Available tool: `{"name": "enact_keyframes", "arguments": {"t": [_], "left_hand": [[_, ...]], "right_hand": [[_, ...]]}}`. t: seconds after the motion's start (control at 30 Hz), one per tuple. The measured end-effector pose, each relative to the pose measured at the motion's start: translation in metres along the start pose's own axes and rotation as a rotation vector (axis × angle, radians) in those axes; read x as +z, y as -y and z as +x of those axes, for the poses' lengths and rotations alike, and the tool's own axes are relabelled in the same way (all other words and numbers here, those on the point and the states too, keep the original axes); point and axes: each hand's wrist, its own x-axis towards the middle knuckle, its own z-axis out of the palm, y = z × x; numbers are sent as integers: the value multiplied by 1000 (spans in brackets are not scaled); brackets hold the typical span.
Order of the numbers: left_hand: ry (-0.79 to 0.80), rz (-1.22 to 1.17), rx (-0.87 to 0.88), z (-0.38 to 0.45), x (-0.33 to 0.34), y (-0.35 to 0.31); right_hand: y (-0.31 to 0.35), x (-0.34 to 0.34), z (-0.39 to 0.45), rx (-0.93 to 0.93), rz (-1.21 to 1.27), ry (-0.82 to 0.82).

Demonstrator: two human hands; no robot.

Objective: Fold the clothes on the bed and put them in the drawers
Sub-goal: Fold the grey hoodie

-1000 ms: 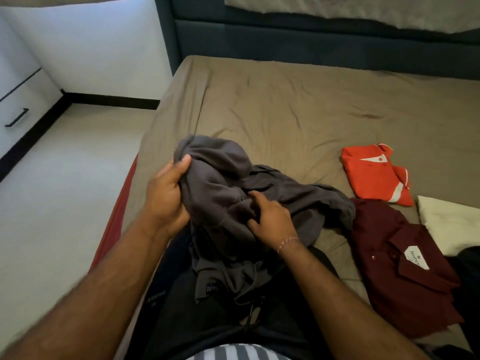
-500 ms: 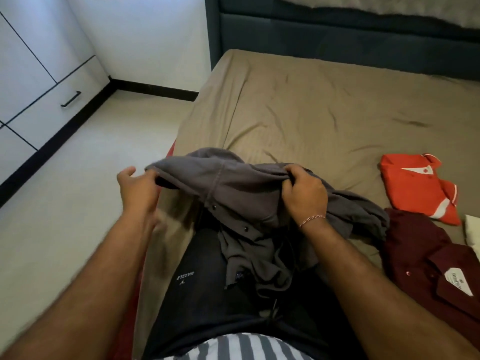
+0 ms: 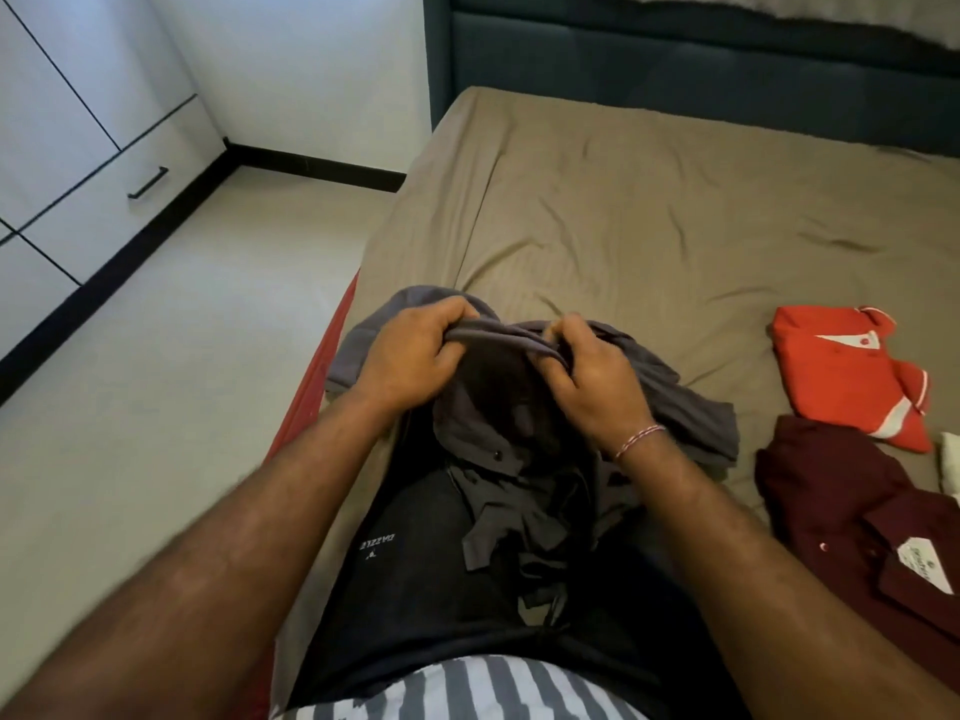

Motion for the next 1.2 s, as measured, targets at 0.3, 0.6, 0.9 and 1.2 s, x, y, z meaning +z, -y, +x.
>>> {"name": "enact_keyframes", "arguments": {"t": [0.3,0.6,0.9,1.2], "left_hand": [[-169,250,76,18,-59,32],[226,-135,-254,-60,-12,39],[275,41,-259,-74,33,28],[-396,-256,-567,-60,-33,72]], "right_hand": [[-42,-32,-19,235,-307,236],[64,41,-87,88,138,599],[54,53,-102,144,215,514],[-6,44,-117,292,-63,456]]}}
